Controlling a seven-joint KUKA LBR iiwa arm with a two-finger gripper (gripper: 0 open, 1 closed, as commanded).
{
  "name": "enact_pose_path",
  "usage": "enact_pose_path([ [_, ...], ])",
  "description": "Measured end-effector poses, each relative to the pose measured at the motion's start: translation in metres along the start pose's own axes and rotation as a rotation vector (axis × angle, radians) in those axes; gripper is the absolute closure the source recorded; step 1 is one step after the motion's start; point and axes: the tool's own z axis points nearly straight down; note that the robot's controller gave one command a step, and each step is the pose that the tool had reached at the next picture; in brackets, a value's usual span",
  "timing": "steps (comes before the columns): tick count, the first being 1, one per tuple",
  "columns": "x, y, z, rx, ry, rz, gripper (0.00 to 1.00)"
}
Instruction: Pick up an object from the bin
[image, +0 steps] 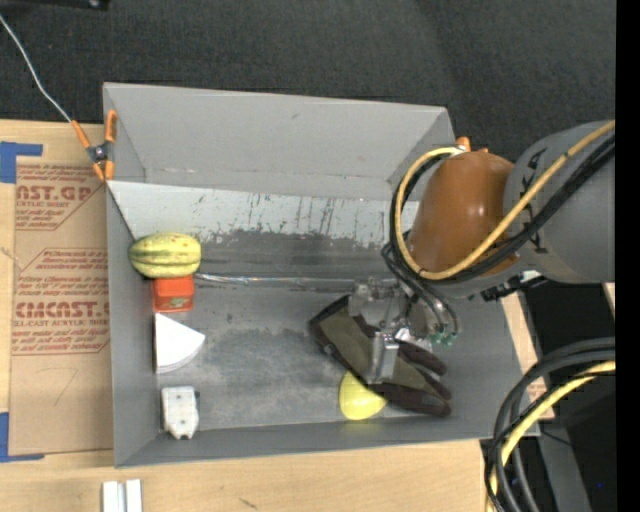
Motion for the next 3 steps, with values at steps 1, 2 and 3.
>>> enact_pose_path([
  [1,-0.002,0.000,-0.004,0.000,-0.008,0.000,0.00],
  [2,-0.005,0.000,0.047,0.002,-0.011,-0.280,0.00],
  [3,-0.040,0.015,0.076,-0.001,-0.014,-0.081,1.00],
])
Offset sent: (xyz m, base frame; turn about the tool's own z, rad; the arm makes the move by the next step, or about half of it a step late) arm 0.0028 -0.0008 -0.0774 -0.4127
